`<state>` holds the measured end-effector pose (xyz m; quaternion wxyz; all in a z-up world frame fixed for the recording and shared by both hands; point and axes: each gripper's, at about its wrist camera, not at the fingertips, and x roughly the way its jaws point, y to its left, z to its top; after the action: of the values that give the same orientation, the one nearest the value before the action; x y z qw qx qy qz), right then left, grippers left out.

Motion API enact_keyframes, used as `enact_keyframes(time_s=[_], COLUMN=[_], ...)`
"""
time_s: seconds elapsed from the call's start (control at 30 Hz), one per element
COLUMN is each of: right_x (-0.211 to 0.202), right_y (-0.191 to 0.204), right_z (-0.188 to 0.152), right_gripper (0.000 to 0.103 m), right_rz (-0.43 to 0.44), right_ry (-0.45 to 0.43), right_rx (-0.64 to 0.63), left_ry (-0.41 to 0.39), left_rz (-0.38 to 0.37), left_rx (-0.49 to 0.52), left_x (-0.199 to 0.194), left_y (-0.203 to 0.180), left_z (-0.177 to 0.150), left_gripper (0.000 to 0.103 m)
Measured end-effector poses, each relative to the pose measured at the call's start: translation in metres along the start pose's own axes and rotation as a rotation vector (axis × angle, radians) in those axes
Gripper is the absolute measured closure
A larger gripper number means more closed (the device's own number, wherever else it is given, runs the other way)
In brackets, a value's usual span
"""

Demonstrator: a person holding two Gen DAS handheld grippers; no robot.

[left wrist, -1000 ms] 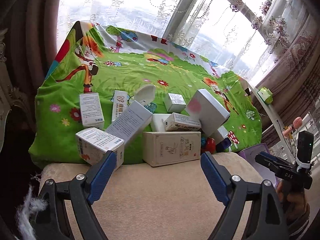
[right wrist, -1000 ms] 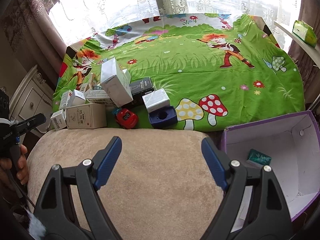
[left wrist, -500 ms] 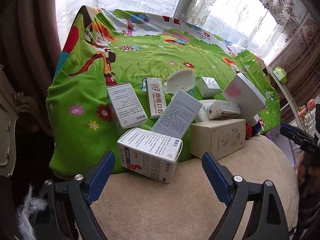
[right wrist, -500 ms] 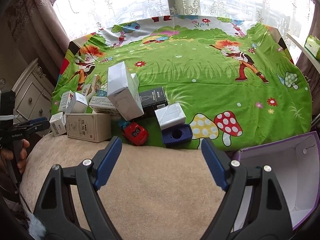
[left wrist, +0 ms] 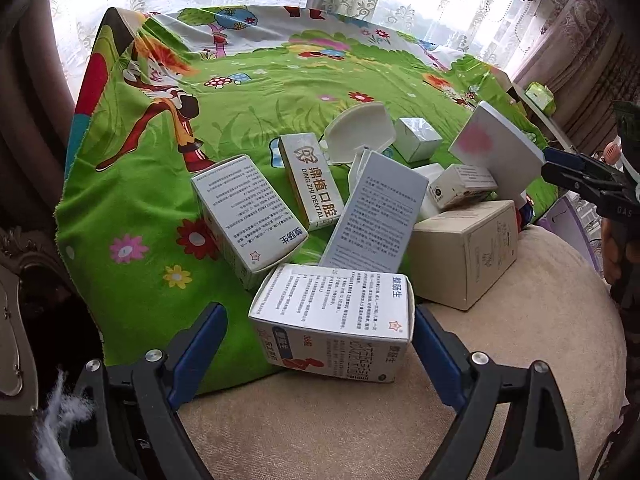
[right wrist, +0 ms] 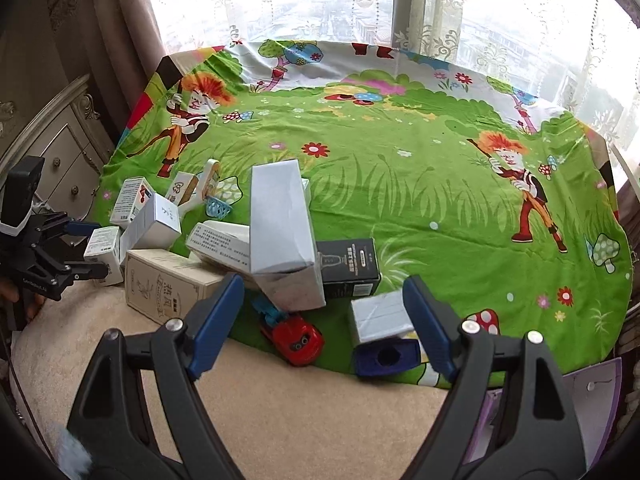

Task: Organize rigid objects
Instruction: 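Grasp white medicine box with left tool while right grasps tall white wrapped box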

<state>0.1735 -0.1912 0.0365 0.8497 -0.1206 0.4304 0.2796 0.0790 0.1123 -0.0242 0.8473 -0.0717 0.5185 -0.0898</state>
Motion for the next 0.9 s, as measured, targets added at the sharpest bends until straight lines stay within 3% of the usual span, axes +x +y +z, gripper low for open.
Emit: enact_keyframes(time_s=[0.17, 0.23, 0.3, 0.33, 0.4, 0.47, 0.5, 0.77, 0.9], right_x=[0.016, 0.021, 0.027, 0.029, 0.033, 0.035, 0.036, 0.021, 0.005], right_y=[0.009, 0.012, 0.014, 0.014, 0.015, 0.016, 0.015, 0.013, 0.010], right_z=[0.012, 0.014, 0.015, 0.015, 0.014, 0.013, 0.013, 0.006, 0.001], right_gripper=[0.019, 0.019, 0.019, 0.021, 0.032, 0.061, 0.064, 0.065, 0.065], right_rz=[0.005, 0.006, 0.005, 0.006, 0.009, 0.021, 0.024, 0.024, 0.015], right_ry=[0.006, 0.007, 0.015, 0.018, 0.027, 0.041, 0.046, -0.008, -0.057], right_rx=[-0.030, -0.042, -0.052, -0.053, -0.054, -0.057, -0.055, -0.037, -0.013], left_ry=[0.007, -0.001, 0.004, 0.006, -0.001, -0.010, -0.015, -0.094, -0.147], left_rz=[-0.062, -0.072, -0.076, -0.074, -0.073, -0.073, -0.072, -0.009, -0.020], left_rx=[-0.007, 0.003, 0.013, 0.015, 0.015, 0.010, 0.007, -0.021, -0.033], left_x=[0.004, 0.002, 0.003, 0.003, 0.001, -0.003, -0.006, -0.035, -0.052], left_y=[0.004, 0.003, 0.001, 0.000, 0.000, -0.001, -0.001, -0.011, -0.025], left_z=[0.000, 0.000, -0.002, -0.002, -0.003, -0.006, -0.007, -0.019, -0.022], left_gripper=[0.012, 0.017, 0.029, 0.029, 0.029, 0.029, 0.029, 0.030, 0.030])
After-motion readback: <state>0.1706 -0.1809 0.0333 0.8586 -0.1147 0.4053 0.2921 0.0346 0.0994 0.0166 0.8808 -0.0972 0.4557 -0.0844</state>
